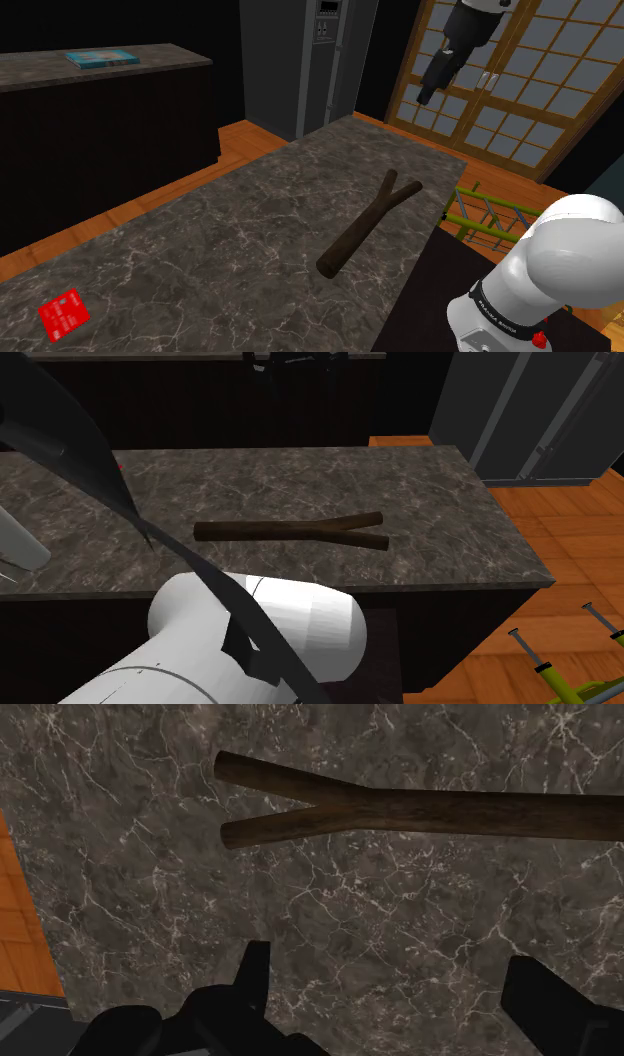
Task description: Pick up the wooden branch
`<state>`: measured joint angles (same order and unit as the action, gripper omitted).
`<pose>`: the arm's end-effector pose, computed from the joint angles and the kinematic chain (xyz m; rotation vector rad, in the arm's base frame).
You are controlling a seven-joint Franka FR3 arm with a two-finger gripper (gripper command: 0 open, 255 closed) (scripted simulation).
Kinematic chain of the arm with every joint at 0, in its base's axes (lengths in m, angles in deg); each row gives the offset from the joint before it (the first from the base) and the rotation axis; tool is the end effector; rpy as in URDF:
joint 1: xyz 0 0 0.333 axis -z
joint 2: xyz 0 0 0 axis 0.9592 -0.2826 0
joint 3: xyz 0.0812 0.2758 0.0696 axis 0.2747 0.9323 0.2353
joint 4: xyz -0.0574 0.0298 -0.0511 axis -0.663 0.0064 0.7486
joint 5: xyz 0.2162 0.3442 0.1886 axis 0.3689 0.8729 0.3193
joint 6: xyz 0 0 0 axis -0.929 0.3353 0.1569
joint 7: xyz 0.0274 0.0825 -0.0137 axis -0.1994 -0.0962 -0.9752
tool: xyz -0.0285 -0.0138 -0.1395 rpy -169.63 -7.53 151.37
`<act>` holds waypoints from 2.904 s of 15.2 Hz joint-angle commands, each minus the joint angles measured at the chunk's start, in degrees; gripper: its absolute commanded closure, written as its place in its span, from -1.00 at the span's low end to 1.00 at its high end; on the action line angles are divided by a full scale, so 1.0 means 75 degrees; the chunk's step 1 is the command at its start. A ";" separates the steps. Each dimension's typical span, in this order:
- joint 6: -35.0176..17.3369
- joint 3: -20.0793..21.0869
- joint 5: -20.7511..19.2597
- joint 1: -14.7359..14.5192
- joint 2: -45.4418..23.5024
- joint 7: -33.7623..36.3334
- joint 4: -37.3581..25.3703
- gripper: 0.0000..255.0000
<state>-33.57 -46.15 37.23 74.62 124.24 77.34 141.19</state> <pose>0.3804 0.0133 0.5860 2.9739 0.1550 0.2617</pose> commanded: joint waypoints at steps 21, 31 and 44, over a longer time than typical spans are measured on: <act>-0.3898 0.1840 0.2802 0.1764 -0.1572 0.7449 0.3629 -1.00; -0.5884 0.2357 0.3622 0.1872 -0.3085 0.8511 0.4194 -1.00; -0.6133 0.2394 0.3651 0.1875 -0.3286 0.8491 0.4243 1.00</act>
<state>-79.51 -28.22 64.60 88.71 99.64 141.06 172.96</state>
